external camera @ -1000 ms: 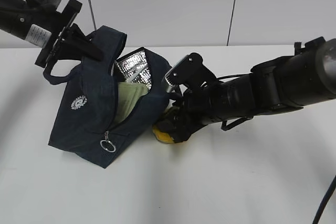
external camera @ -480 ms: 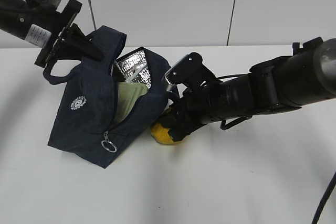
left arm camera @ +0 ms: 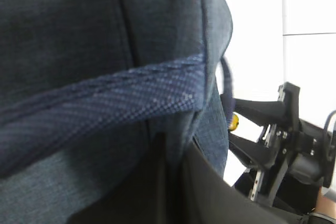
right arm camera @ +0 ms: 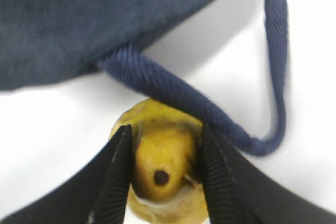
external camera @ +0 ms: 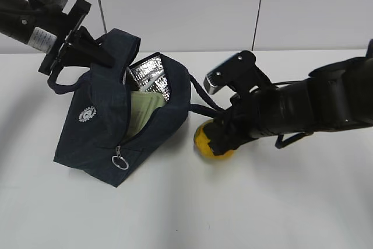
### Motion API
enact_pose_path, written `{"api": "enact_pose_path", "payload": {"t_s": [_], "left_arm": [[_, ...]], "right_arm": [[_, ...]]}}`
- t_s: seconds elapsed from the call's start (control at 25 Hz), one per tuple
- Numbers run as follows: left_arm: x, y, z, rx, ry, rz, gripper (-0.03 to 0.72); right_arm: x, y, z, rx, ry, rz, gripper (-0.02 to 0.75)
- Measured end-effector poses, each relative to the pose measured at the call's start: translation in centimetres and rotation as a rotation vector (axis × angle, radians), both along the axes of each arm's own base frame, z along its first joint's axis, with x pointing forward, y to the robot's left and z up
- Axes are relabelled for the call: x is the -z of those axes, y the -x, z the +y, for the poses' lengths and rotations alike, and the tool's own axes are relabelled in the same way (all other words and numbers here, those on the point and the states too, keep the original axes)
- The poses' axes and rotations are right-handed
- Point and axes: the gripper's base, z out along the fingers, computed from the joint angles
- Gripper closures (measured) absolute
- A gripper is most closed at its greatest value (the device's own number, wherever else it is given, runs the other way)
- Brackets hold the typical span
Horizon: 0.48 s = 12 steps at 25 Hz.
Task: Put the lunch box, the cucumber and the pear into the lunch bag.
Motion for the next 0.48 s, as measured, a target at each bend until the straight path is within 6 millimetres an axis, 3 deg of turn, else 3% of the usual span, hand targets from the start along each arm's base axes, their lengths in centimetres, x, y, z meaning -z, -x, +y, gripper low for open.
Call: {"api": "enact_pose_path", "payload": {"t_s": [0.2, 0.48], "left_arm": [[0.0, 0.0, 0.0, 0.000, 0.000, 0.000, 0.686], [0.0, 0.0, 0.0, -0.001, 0.003, 0.000, 0.686]], "right_arm": [[-0.6, 2.8, -1.4, 0.017, 0.001, 0.016, 0.447], [-7.4, 4.1, -2.0, 0.021, -0.106, -0.173, 0.447]]}}
